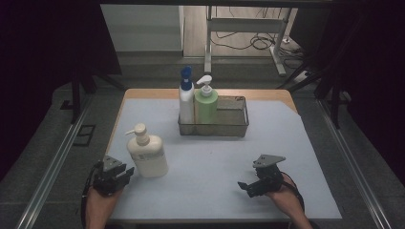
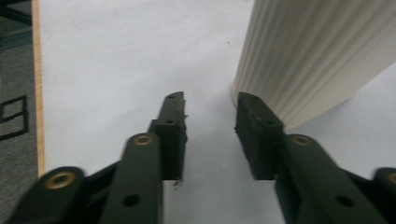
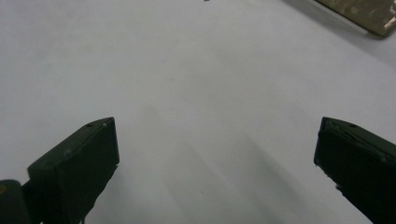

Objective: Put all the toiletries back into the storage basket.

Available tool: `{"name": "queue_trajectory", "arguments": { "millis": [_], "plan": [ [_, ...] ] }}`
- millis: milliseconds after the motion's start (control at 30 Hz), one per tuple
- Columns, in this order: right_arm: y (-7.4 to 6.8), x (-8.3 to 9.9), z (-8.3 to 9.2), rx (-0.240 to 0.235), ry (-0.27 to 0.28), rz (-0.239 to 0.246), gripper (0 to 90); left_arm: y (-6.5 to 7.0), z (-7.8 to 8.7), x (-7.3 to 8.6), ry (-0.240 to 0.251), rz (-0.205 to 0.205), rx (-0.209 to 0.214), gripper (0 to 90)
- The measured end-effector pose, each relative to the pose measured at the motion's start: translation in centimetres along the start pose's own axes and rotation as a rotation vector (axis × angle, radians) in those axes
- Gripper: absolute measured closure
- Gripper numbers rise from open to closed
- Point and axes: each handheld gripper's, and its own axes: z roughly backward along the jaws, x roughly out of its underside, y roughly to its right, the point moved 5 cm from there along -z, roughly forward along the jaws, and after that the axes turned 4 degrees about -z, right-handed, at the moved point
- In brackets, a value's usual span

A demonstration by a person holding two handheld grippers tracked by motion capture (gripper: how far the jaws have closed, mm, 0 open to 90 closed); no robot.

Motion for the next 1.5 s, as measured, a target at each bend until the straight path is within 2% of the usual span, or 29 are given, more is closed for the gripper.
{"name": "queue_trajectory", "arguments": {
  "millis": [200,300,467,567,733,967,1500],
  "plan": [
    [0.1,1.1,-0.2,0.005,-0.008,-0.014,0.0,-0.5,-0.6,-1.1,0.018,0.007,0.067,81.1],
    [0.2,1.7,-0.4,0.009,-0.015,-0.023,0.0,-0.4,-1.2,-1.9,0.033,-0.005,0.108,87.5],
    [0.5,2.1,-0.7,0.011,-0.015,-0.033,0.0,-0.5,-1.7,-2.5,0.039,-0.012,0.117,89.0],
    [0.7,2.4,-0.8,0.016,-0.015,-0.042,0.0,-0.6,-2.0,-2.5,0.053,0.016,0.143,89.1],
    [0.8,2.7,-1.0,0.027,-0.020,-0.045,0.0,-0.6,-2.0,-2.2,0.062,0.030,0.161,89.3],
    [0.7,2.7,-1.0,0.033,-0.018,-0.038,0.0,0.4,-2.0,-2.1,0.063,0.018,0.191,89.3],
    [0.7,2.7,-1.0,0.034,-0.018,-0.038,0.0,2.2,-2.3,-2.1,0.062,-0.016,0.223,89.3]
  ]
}}
